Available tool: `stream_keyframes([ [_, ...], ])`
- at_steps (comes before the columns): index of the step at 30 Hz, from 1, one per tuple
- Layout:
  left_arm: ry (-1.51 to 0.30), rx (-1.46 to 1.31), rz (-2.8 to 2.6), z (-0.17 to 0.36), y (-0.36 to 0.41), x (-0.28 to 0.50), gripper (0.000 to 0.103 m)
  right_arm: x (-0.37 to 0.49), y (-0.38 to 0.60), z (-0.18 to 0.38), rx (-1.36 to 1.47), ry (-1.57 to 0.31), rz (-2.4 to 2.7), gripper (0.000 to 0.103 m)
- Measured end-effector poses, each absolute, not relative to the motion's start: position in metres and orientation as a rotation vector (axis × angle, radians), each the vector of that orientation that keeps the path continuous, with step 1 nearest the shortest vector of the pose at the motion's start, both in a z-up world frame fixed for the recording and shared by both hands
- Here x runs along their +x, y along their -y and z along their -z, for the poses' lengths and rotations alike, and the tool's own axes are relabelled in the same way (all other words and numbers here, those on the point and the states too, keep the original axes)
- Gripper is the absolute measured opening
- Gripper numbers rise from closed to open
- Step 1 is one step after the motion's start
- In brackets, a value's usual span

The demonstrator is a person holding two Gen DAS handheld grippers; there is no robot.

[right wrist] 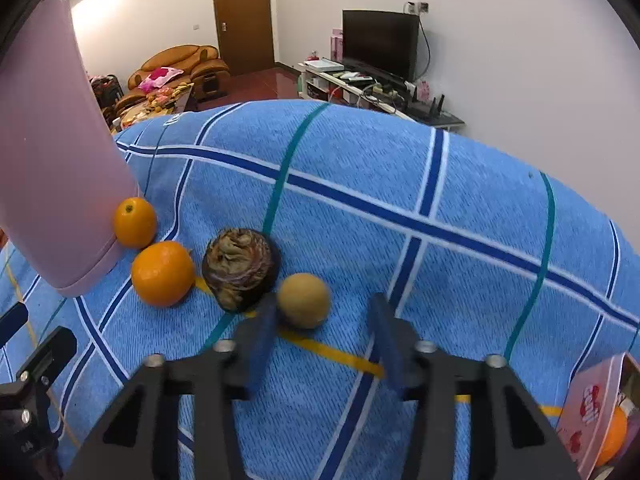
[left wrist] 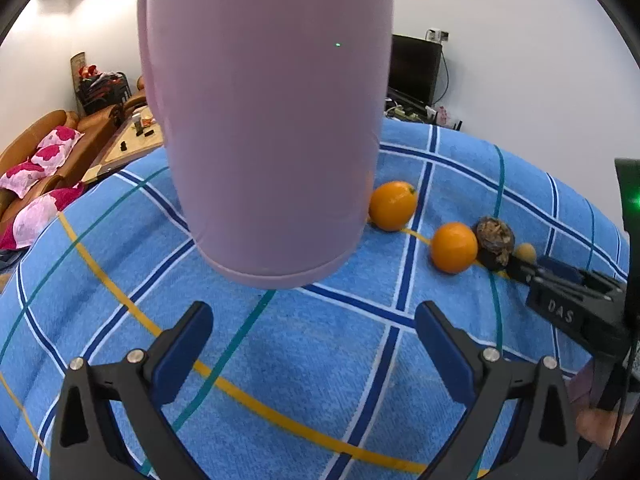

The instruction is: Organize fruits

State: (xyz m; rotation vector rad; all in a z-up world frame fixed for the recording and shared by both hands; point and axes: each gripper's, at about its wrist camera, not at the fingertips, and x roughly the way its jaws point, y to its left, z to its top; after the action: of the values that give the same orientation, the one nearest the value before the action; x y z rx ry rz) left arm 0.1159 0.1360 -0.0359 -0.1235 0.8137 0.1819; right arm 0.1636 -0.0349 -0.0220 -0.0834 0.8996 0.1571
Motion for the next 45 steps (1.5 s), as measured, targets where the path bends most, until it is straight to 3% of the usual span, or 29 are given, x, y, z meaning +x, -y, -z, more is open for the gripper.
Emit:
stream_keyframes([
  [2,-0.814,-0.118,-0.178,0.036,-0.134,0.116,0.103,0.162,0.035,0.021,-0.084,-0.898,-0.175,0.027],
  [9,-0.808,-0.105,-0.166,0.036,-0.129,0.114,0.102,0.149,0.052,0.015,-0.014,-0.865,-0.150,0.027],
  [15,-0.745,-0.080,-0.102,0.029,-0.120,0.108,0.101,0.097,0.072,-0.005,0.049,-0.731,-0.126,0.027],
  [27,-0.805,-0.004,0.051,0.021,-0.065,0.145,0.072,0.048,0.109,-0.013,0.168,-0.629,-0.118,0.027],
  [31,-0.844,0.040,0.061,0.029,-0.050,0.169,0.057,0.049,0.110,-0.013,0.183,-0.627,-0.123,0.027],
  [43,-0.902,0.001,0.042,0.044,-0.056,0.205,0.045,0.053,0.113,-0.010,0.211,-0.638,-0.141,0.027],
  [45,-0.897,-0.009,0.043,0.042,-0.060,0.204,0.039,0.053,0.112,-0.010,0.203,-0.637,-0.140,0.027],
])
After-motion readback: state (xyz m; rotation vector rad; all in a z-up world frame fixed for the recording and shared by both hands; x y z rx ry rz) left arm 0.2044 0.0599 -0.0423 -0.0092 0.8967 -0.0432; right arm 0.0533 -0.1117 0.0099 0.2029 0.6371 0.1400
